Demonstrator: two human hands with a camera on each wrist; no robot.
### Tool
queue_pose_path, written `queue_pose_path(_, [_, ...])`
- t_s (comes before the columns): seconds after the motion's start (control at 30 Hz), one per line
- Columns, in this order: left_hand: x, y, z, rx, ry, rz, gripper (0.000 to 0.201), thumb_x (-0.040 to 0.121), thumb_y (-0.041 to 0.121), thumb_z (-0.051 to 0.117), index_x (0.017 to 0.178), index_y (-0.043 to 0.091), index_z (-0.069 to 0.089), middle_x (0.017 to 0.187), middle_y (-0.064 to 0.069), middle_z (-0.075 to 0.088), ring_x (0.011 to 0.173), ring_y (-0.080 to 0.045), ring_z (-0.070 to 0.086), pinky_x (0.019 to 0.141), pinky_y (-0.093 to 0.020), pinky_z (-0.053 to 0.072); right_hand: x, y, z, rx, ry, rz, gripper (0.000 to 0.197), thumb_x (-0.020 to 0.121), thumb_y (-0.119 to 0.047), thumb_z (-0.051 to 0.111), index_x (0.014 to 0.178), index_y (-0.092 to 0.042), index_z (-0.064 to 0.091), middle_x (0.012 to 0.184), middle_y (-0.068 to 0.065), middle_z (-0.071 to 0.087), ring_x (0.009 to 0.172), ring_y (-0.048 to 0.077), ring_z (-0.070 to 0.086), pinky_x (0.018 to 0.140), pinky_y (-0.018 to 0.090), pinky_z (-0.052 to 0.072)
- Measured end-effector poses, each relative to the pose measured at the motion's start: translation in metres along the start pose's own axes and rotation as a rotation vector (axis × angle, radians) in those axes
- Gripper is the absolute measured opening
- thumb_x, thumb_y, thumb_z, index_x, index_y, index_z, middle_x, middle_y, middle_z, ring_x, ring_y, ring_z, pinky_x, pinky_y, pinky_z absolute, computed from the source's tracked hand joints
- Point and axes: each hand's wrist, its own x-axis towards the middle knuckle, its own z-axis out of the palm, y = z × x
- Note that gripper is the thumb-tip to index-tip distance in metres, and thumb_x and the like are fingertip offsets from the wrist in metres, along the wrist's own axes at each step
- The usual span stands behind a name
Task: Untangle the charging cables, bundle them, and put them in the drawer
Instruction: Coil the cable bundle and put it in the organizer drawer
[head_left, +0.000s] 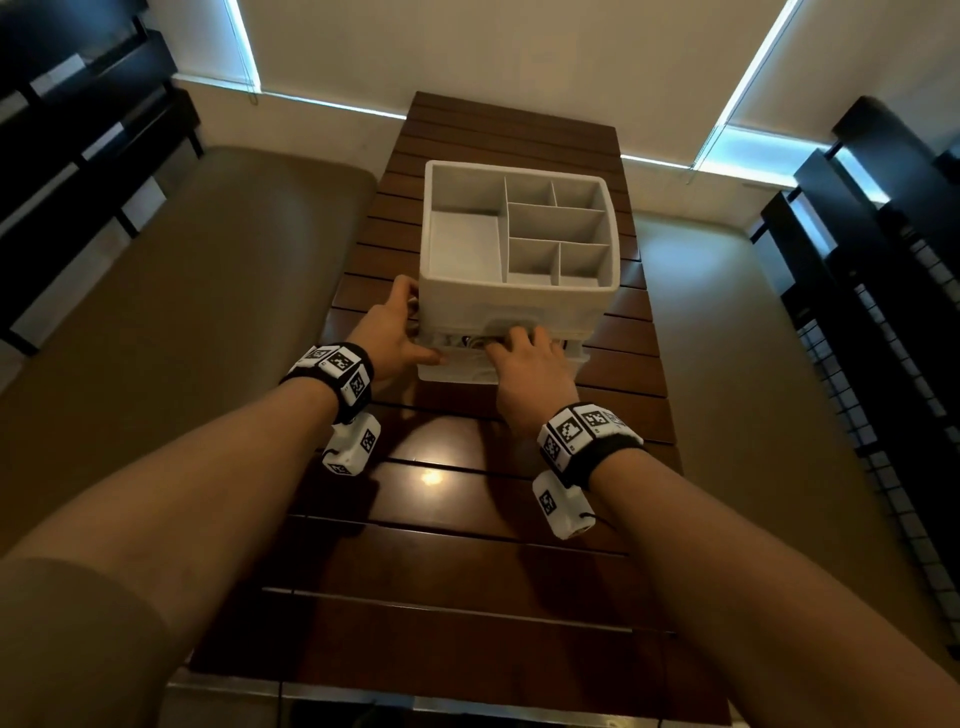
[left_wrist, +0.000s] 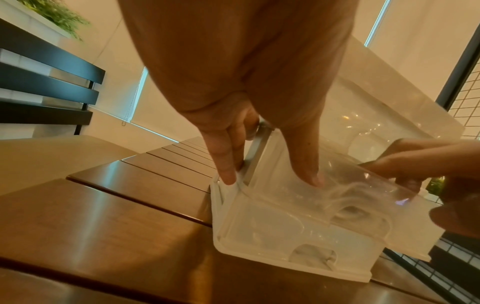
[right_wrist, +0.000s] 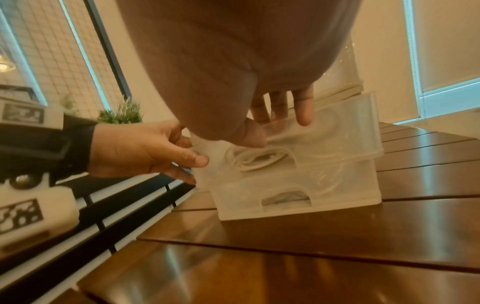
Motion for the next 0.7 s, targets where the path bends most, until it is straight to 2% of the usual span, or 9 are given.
queue_pose_path(0.1, [-0.001, -0.001, -0.002, -0.002, -0.009, -0.006, 0.089, 0.072, 0.01, 0.095, 0.138, 0.015, 0.035, 0.141, -0.012, 0.059, 0.121, -0.025, 0.064, 0.103, -0.039, 0.056, 0.001, 0.007, 0.0, 0.143, 0.075, 0.033, 0.046, 0.093, -0.017, 0.06, 0.139, -0.02, 0.061, 0.131, 0.013, 0.053, 0.12, 0.036, 0.048, 0.102, 0.051, 0.045])
queue_pose_path(0.2, [-0.001, -0.001, -0.003, 0.002, -0.01, 0.004, 0.087, 0.073, 0.011, 0.094, 0.137, 0.016, 0.035, 0.139, -0.011, 0.06, 0.12, -0.024, 0.064, 0.104, -0.044, 0.056, -0.012, 0.019, 0.01, 0.205, 0.203, 0.119, 0.044, 0.089, -0.012, 0.064, 0.132, -0.02, 0.065, 0.127, 0.008, 0.06, 0.118, 0.035, 0.054, 0.099, 0.054, 0.048])
queue_pose_path(0.27, [-0.001, -0.002, -0.003, 0.002, -0.009, -0.007, 0.086, 0.074, 0.009, 0.094, 0.136, 0.016, 0.035, 0.138, -0.011, 0.061, 0.114, -0.022, 0.066, 0.1, -0.041, 0.058, -0.016, 0.022, 0.018, 0.183, 0.157, 0.107, 0.053, 0.087, -0.009, 0.064, 0.139, -0.02, 0.06, 0.134, 0.006, 0.061, 0.124, 0.035, 0.053, 0.103, 0.056, 0.045])
queue_pose_path(0.37, [0.0, 0.0, -0.002, -0.015, -0.006, -0.003, 0.086, 0.073, 0.01, 0.094, 0.134, 0.018, 0.035, 0.14, -0.011, 0.06, 0.117, -0.025, 0.067, 0.102, -0.046, 0.058, -0.014, 0.028, 0.014, 0.183, 0.14, 0.081, 0.052, 0.09, -0.012, 0.061, 0.141, -0.021, 0.058, 0.137, 0.004, 0.062, 0.127, 0.033, 0.051, 0.105, 0.053, 0.044])
queue_pose_path(0.43, [-0.001, 0.0, -0.002, -0.013, -0.003, -0.012, 0.086, 0.072, 0.011, 0.095, 0.135, 0.018, 0.036, 0.14, -0.011, 0.06, 0.118, -0.025, 0.067, 0.102, -0.047, 0.058, -0.016, 0.036, 0.012, 0.224, 0.255, 0.108, 0.042, 0.091, -0.018, 0.064, 0.133, -0.021, 0.064, 0.131, 0.003, 0.065, 0.121, 0.03, 0.053, 0.099, 0.048, 0.047])
queue_pose_path(0.5, [-0.001, 0.0, -0.002, -0.018, -0.002, -0.018, 0.087, 0.072, 0.012, 0.095, 0.136, 0.017, 0.036, 0.14, -0.01, 0.06, 0.118, -0.025, 0.066, 0.101, -0.044, 0.057, -0.025, 0.048, 0.014, 0.391, 0.455, 0.271, 0.036, 0.088, -0.02, 0.071, 0.123, -0.016, 0.063, 0.125, 0.005, 0.059, 0.113, 0.023, 0.05, 0.096, 0.043, 0.049])
queue_pose_path(0.57, [-0.001, 0.001, -0.001, -0.024, 0.006, -0.023, 0.088, 0.072, 0.012, 0.095, 0.137, 0.016, 0.035, 0.139, -0.009, 0.059, 0.118, -0.025, 0.065, 0.1, -0.042, 0.057, -0.028, 0.069, 0.02, 0.65, 0.524, 0.449, 0.061, 0.082, -0.026, 0.083, 0.133, -0.013, 0.052, 0.135, 0.008, 0.048, 0.121, 0.02, 0.045, 0.106, 0.041, 0.047])
queue_pose_path(0.63, [0.0, 0.0, 0.001, -0.024, 0.006, -0.032, 0.09, 0.071, 0.012, 0.095, 0.138, 0.015, 0.035, 0.139, -0.007, 0.058, 0.12, -0.025, 0.065, 0.101, -0.042, 0.057, -0.023, 0.092, 0.025, 0.901, 0.321, 0.501, 0.103, 0.076, -0.033, 0.091, 0.156, -0.016, 0.03, 0.157, 0.008, 0.033, 0.142, 0.021, 0.036, 0.119, 0.041, 0.036])
queue_pose_path(0.7, [-0.002, 0.002, 0.002, -0.027, 0.008, -0.041, 0.093, 0.069, 0.017, 0.097, 0.138, 0.02, 0.035, 0.14, -0.005, 0.058, 0.122, -0.025, 0.064, 0.102, -0.048, 0.057, -0.015, 0.105, 0.028, 1.088, 0.112, 0.428, 0.113, 0.078, -0.033, 0.091, 0.164, -0.022, 0.018, 0.164, 0.004, 0.034, 0.148, 0.019, 0.035, 0.119, 0.04, 0.035])
